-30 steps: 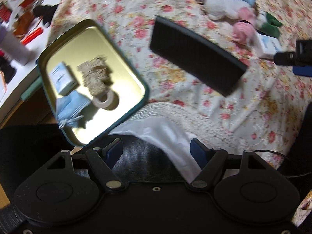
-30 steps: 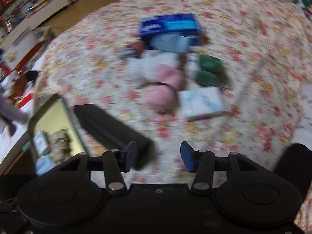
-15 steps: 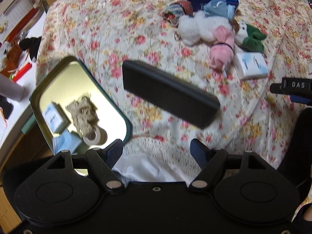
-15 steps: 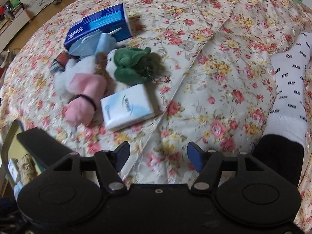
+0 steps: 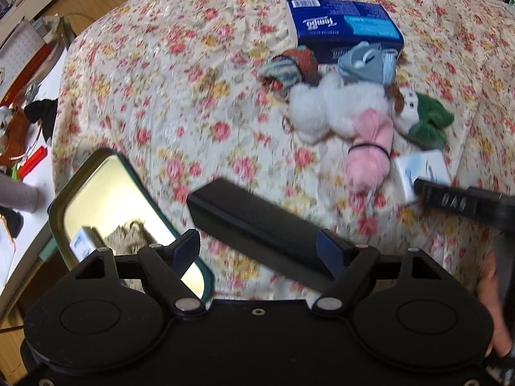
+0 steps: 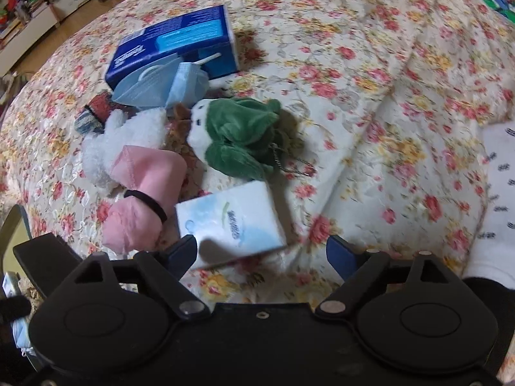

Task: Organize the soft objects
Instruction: 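Move both tools back from the tray toward the pile on the bed, then grasp the striped towel ball with the left tool while the right tool grasps the white tissue pack, then carry the towel ball and tissue pack to the gold tray and release them, then move both tools back toward the remaining items on the bed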

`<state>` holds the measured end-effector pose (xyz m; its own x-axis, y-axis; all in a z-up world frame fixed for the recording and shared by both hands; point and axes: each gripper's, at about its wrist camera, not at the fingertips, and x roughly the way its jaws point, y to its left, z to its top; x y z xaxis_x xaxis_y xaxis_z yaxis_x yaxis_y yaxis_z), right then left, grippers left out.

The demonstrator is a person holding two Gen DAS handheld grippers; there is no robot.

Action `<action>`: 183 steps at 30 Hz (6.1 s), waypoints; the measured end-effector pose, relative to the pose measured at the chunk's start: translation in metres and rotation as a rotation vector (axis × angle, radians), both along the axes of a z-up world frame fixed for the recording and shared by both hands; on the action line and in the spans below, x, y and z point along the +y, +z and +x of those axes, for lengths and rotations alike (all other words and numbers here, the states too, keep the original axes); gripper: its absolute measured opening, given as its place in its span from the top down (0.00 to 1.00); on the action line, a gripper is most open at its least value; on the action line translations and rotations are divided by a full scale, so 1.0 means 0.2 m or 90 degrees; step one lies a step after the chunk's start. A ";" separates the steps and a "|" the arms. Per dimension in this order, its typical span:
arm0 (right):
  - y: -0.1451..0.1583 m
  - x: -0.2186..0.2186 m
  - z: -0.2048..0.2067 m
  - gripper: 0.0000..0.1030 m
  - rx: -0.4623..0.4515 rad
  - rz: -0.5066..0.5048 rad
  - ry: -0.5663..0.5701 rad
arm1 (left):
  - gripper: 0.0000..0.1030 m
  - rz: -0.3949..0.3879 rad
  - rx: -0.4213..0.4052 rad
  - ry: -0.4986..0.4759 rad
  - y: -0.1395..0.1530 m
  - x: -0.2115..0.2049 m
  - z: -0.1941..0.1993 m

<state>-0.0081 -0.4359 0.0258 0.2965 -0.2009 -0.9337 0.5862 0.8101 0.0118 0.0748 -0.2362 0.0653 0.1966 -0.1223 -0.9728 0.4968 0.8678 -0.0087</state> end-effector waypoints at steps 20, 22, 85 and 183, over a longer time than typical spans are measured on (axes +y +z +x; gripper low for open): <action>-0.10 0.08 0.08 0.28 0.018 -0.031 0.083 | 0.26 -0.003 0.023 0.021 -0.17 -0.33 0.42; -0.10 0.08 0.07 0.29 0.014 -0.025 0.083 | 0.26 -0.013 0.034 0.030 -0.18 -0.35 0.48; -0.09 -0.05 -0.02 0.29 -0.057 -0.007 0.014 | 0.38 -0.064 0.073 0.046 0.01 -0.11 0.21; 0.20 1.53 0.23 0.24 0.012 0.026 0.355 | 0.26 0.027 0.074 0.216 -0.37 1.13 0.21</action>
